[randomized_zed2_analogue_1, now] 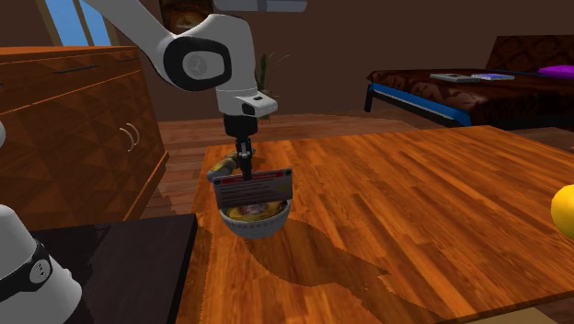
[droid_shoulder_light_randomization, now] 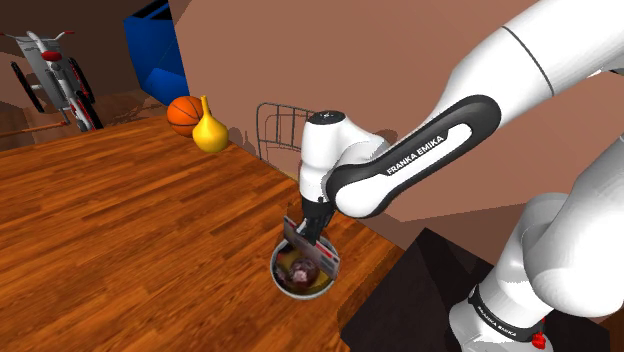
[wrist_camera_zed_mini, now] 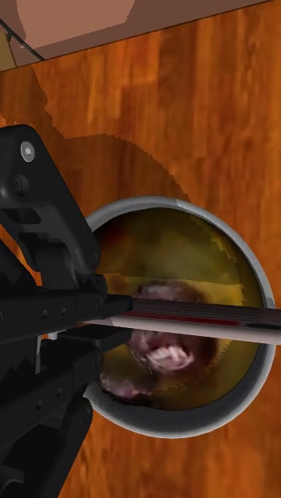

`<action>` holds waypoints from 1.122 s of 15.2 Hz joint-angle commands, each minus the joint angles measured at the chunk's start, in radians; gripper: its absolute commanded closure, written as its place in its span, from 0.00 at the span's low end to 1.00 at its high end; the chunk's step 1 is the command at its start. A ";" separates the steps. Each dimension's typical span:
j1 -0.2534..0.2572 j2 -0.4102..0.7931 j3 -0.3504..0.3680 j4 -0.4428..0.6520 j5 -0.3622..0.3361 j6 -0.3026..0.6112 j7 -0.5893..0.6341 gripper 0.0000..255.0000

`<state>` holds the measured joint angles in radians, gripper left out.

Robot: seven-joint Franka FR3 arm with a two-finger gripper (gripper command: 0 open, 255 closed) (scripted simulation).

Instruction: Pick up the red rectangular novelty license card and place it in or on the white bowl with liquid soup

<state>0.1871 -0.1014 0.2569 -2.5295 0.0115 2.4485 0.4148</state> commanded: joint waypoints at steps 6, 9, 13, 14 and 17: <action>0.000 0.001 0.000 -0.001 0.000 0.000 0.000 0.00; 0.005 -0.079 -0.005 0.034 0.025 -0.113 -0.019 0.00; 0.006 -0.098 -0.008 0.045 0.030 -0.142 -0.023 0.00; 0.006 -0.098 -0.008 0.045 0.030 -0.142 -0.023 0.00; 0.006 -0.098 -0.008 0.045 0.030 -0.142 -0.023 0.00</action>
<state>0.1935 -0.1993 0.2494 -2.4848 0.0416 2.3066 0.3920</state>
